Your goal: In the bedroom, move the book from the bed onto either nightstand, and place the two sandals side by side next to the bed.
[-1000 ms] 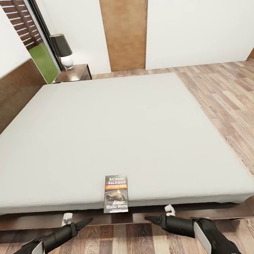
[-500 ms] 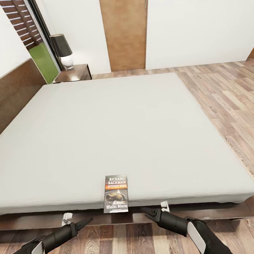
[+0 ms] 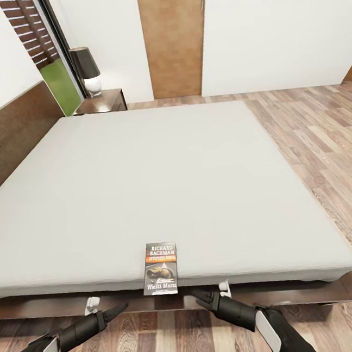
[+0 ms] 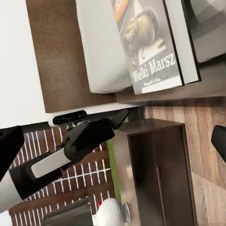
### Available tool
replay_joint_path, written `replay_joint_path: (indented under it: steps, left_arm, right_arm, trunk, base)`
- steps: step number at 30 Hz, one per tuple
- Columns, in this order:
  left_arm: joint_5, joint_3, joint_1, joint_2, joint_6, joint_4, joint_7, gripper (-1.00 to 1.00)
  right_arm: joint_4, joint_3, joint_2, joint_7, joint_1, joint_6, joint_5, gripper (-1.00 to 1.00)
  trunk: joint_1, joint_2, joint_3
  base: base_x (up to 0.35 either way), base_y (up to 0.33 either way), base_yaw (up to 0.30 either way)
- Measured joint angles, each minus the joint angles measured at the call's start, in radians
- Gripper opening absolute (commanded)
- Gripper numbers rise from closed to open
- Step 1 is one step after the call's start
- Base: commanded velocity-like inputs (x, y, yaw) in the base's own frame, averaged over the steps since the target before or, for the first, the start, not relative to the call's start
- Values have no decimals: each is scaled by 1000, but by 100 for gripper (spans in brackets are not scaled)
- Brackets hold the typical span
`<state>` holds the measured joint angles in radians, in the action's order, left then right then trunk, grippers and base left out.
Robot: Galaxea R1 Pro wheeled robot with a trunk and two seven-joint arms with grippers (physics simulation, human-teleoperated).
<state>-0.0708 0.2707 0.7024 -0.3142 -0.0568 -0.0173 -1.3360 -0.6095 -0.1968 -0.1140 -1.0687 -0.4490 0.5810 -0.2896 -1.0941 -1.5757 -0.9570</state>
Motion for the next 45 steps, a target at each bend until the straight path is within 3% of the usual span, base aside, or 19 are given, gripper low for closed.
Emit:
replay_joint_path:
  steps: [17,25,32,34,37,45]
  left_arm:
    - [0,-1,0,0,0,0,0,100]
    - [0,-2,0,0,0,0,0,100]
    - [0,-2,0,2,0,0,0,100]
    - [0,-2,0,2,0,0,0,100]
    - [0,-2,0,3,0,0,0,100]
    - [0,-2,0,4,0,0,1,100]
  right_arm:
    - [14,2,-2,1,0,-20,0,100]
    - [14,2,-2,1,0,-148,0,100]
    - [14,2,-3,6,0,-169,1,100]
    - [14,2,-4,30,0,-169,1,100]
    - [15,2,-5,132,0,-171,1,100]
    - [14,3,-10,170,0,-172,1,100]
  trunk:
    - [0,0,0]
    - [0,0,0]
    - [0,0,0]
    - [0,0,0]
    - [0,0,0]
    - [0,0,0]
  base:
    - [0,0,0]
    - [0,0,0]
    - [0,0,0]
    - [0,0,0]
    - [0,0,0]
    - [0,0,0]
